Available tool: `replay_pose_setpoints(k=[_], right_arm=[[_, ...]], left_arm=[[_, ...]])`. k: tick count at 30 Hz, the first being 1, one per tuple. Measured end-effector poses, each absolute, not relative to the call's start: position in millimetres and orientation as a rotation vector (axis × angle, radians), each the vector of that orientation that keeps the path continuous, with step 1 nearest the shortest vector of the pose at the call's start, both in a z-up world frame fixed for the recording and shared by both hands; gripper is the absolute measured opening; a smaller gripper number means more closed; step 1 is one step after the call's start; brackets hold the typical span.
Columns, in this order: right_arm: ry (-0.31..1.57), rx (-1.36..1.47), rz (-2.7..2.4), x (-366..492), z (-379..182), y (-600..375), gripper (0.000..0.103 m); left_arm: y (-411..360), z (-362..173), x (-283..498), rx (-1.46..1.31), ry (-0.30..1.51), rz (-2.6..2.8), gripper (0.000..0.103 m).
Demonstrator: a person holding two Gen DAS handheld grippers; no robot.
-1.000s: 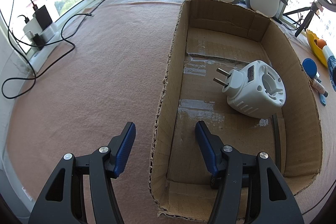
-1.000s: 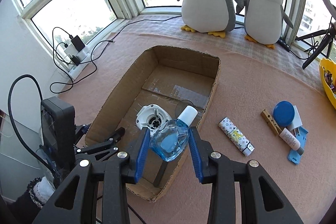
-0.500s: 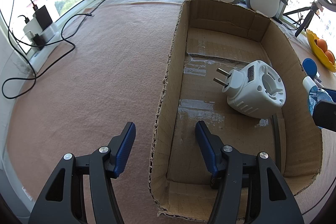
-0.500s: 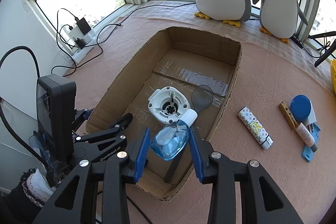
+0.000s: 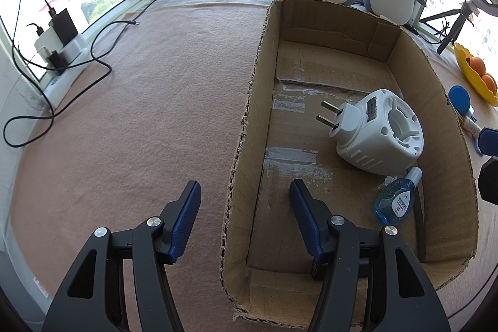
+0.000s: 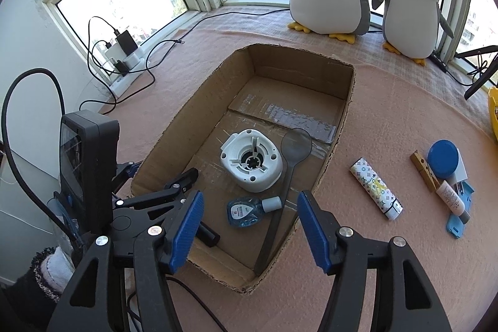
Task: Organize rigid objects
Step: 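Move the right gripper to the patterned lighter and close on it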
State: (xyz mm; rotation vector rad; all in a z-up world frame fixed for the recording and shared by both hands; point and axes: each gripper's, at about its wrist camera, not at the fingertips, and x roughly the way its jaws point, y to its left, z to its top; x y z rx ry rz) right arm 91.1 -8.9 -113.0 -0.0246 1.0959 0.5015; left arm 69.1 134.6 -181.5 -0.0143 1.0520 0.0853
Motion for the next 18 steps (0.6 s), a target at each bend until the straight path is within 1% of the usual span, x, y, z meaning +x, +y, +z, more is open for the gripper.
replay_pose_setpoints(k=[12,18], right_arm=[[1.073,0.095,0.420,92.1,-111.5,-76.1,0.058],[1.075,0.103,0.361,97.8,-117.5,-111.3,0.058]], left_arm=[[135.3,-180.6,70.6,-0.009,1.051,0.090,0.059],[134.2,-180.5,70.7,-0.006,1.051,0.093,0.059]])
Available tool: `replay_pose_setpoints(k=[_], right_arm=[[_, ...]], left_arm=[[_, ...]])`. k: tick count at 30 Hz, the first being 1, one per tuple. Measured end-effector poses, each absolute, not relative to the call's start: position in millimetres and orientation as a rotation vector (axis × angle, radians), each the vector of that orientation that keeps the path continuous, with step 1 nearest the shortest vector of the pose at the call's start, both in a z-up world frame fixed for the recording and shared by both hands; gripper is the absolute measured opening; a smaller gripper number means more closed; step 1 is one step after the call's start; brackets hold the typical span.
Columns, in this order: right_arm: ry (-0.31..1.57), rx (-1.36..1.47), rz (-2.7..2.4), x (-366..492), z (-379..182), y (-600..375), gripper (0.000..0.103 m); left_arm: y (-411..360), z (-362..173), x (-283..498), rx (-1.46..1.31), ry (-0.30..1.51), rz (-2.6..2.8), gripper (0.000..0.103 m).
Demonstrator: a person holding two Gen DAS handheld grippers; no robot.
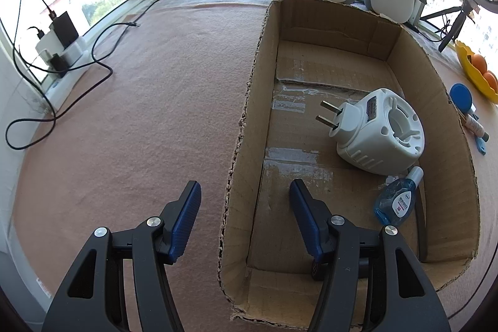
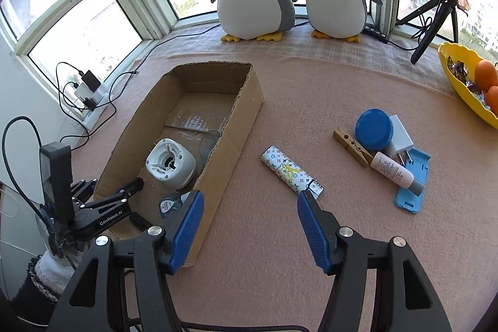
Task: Organize rigid objects
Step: 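Move the right gripper to the patterned lighter and close on it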
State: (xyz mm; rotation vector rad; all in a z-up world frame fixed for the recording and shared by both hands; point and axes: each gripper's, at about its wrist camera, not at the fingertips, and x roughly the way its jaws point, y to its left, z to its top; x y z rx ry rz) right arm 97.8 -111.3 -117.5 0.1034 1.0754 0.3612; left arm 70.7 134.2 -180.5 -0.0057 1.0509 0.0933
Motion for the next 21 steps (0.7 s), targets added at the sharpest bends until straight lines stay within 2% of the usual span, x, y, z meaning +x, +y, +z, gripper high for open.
replay_pose_setpoints(k=[21], right_arm=[[1.167,-0.088,0.330,151.7,-173.9,-98.8,0.058]], left_arm=[[134.6,-180.8,70.3,-0.008,1.051,0.095,0.059]])
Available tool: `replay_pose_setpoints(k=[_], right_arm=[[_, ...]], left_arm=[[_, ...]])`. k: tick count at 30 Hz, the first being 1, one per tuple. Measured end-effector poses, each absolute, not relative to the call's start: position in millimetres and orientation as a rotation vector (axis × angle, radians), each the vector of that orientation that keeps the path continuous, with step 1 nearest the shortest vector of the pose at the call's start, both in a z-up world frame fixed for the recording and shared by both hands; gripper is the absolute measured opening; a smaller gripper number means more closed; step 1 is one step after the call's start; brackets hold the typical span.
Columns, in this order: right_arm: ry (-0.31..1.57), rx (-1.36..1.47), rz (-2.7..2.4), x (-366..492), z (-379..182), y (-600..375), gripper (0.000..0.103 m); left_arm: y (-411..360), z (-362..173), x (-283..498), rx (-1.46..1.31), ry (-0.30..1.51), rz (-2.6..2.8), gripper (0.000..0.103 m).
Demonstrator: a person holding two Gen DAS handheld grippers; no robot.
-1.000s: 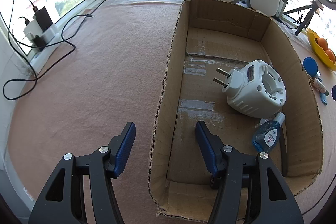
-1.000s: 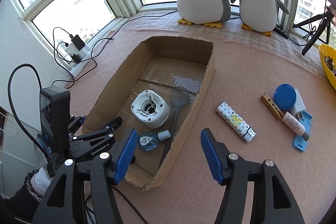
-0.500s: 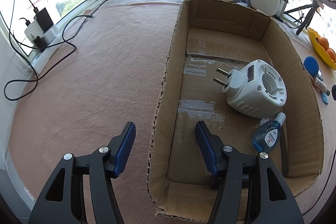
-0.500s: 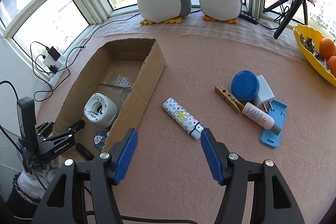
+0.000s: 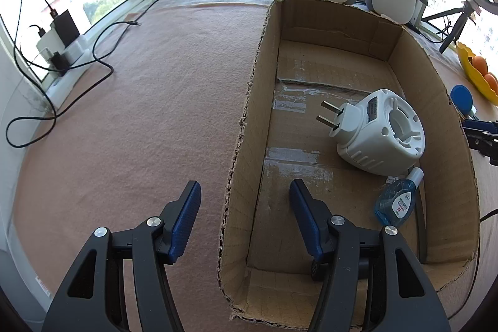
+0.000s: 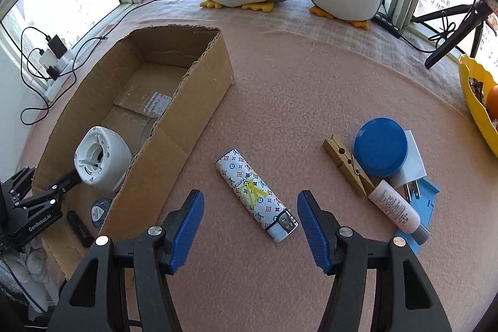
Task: Organize rigid objects
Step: 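Move the right gripper to the patterned lighter and close on it, then carry the lighter into the box and open the right gripper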
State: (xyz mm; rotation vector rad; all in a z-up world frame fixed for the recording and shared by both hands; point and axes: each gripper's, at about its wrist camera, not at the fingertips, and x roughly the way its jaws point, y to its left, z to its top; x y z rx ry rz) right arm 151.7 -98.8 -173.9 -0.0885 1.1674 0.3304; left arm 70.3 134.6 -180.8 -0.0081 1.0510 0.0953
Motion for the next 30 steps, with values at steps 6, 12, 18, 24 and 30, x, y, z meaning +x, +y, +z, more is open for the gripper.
replay_pose_setpoints(k=[6,12,18,24,30], right_arm=[[1.204,-0.173,0.316,159.6,-190.1,-84.7,0.050],[1.217,-0.220,0.304,160.6,-196.1,-80.4,0.043],[1.238,-0.204,0.306,161.1,-194.2,-81.6,0.021],[1.245,-0.113,0.282,162.1,-192.5,-91.4,0.021],[1.217,-0.053,0.261,161.2,-179.1,-98.2,0.021]], left_arm=[[135.2,-181.1,70.1,-0.012,1.051,0.096,0.059],[135.7,-181.8,69.5,-0.019,1.050,0.098,0.059],[135.3,-181.9,69.4,-0.021,1.049,0.099,0.059],[135.2,-181.9,69.5,-0.022,1.049,0.098,0.059],[134.7,-181.7,69.7,-0.022,1.048,0.098,0.059]])
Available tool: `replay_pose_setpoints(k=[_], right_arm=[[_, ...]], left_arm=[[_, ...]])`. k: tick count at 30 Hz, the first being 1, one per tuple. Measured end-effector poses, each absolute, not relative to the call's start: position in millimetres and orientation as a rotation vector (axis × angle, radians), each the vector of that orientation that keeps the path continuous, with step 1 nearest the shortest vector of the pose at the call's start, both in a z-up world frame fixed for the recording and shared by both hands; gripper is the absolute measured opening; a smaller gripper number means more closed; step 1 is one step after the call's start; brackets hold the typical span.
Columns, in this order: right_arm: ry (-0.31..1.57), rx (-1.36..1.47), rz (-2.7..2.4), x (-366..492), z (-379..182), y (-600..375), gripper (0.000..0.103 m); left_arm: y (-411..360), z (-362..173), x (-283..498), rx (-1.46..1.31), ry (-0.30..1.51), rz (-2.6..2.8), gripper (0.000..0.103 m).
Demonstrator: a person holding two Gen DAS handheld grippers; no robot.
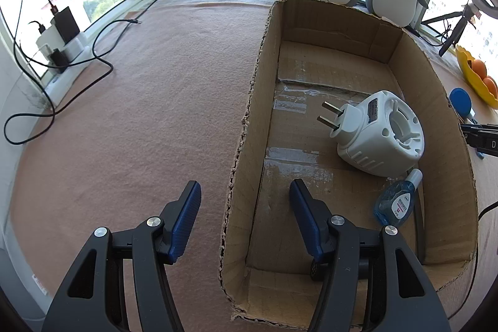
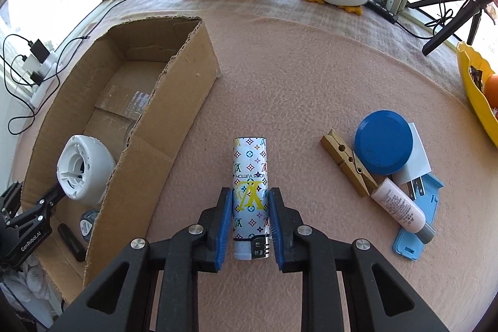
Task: Organize rigid objects
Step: 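Carry the lighter into the box and open the right gripper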
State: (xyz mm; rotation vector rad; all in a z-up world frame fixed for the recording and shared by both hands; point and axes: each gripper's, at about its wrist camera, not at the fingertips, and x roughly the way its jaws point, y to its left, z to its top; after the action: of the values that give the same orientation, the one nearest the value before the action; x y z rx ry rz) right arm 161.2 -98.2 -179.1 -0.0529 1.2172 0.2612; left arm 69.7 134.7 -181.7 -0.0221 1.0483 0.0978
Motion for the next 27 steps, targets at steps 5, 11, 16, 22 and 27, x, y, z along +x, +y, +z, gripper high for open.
replay_pose_setpoints(k=[5,11,16,22,27], right_arm=[[1.170,-0.022,0.275,165.1,-153.2,-95.6,0.021],[1.119,-0.009,0.305,168.9,-125.8,-82.0,0.021],[1.090,0.000,0.331,172.2,-113.0,-66.6,0.021],[1.074,0.008,0.353,178.1,-107.9,-48.8,0.021],[1.067,-0.001,0.367,185.1,-107.0,-34.9,0.021]], left_arm=[[134.3,-181.7,69.6,-0.023,1.048,0.098,0.059],[134.3,-181.8,69.6,-0.024,1.048,0.098,0.059],[131.7,-182.2,70.5,-0.026,1.047,0.097,0.059],[131.6,-182.3,70.5,-0.027,1.046,0.097,0.059],[130.8,-182.5,70.7,-0.029,1.046,0.097,0.059]])
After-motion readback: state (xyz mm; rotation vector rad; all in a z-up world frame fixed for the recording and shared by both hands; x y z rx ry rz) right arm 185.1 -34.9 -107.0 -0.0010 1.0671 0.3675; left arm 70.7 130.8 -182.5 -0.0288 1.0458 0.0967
